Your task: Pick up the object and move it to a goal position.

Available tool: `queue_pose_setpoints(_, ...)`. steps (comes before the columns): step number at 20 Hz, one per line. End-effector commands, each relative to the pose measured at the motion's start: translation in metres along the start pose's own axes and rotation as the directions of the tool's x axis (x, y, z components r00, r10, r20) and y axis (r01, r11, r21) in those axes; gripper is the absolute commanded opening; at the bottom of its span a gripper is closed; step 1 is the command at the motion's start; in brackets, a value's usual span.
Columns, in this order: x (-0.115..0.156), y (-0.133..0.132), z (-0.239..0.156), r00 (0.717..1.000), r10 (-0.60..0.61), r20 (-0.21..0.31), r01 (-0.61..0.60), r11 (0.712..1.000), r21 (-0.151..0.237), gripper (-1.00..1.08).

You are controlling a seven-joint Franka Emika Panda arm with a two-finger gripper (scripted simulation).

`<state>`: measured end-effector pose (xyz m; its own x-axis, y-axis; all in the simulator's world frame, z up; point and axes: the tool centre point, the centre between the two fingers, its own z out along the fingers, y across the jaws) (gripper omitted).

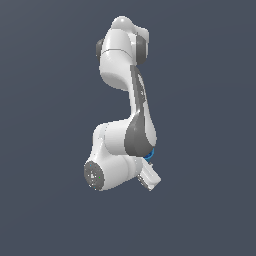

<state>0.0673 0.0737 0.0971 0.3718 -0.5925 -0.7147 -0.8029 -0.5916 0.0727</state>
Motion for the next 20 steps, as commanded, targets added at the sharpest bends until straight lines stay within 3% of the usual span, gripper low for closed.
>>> queue_pose_setpoints(1,-0.0011,-0.0001,0.0037,0.999,0.029,0.037,-0.029,1.0,-0.004,0.28)
queue_pose_setpoints(9,-0.0027,0.0014,0.0104,0.992,0.078,0.102,-0.077,0.997,-0.016,0.28)
queue_pose_setpoints(20,-0.003,0.0019,0.013,0.991,0.083,0.107,-0.081,0.997,-0.018,0.28)
